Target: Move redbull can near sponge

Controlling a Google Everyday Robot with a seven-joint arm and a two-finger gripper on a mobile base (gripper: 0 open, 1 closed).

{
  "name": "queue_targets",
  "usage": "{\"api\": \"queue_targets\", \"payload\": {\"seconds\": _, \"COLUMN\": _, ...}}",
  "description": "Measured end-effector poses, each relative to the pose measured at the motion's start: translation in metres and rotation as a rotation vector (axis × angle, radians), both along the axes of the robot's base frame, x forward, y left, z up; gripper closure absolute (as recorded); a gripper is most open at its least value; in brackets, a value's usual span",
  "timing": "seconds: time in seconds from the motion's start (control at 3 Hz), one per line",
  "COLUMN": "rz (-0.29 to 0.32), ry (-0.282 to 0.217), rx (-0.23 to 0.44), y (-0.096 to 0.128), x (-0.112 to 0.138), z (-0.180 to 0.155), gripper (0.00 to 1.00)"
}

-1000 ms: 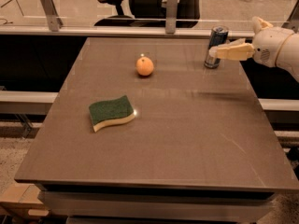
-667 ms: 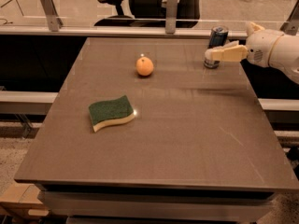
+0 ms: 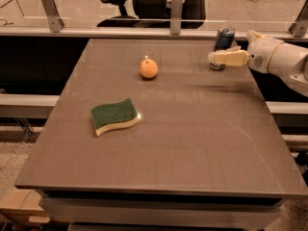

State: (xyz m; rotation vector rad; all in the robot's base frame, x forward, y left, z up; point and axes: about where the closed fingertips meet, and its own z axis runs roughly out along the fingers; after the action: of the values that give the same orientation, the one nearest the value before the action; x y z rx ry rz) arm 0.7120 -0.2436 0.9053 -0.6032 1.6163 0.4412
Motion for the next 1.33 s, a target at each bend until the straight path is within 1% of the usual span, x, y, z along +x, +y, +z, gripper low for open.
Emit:
{"api": "queue_targets", "payload": {"seconds": 0.33, "rz": -0.005, "ry": -0.008, "rx": 0.047, "y": 0.004, "x": 0.011, "z": -0.003, "gripper": 0.0}}
{"api": "queue_targets", "payload": {"seconds": 0.67, "rz": 0.001, "ry": -0.015, "rx": 0.078, "y": 0.012, "x": 0.021, "z": -0.003, "gripper": 0.0}}
{"api": "queue_targets", "payload": {"seconds": 1.0, "rz": 0.012, "ry": -0.015, "rx": 0.082, "y": 0.019, "x": 0.026, "z": -0.004, "gripper": 0.17}}
{"api": "queue_targets", "payload": {"seconds": 1.33, "rz": 0.022, "ry": -0.018, "rx": 0.076, "y": 0.022, "x": 0.027, "z": -0.004, "gripper": 0.41}}
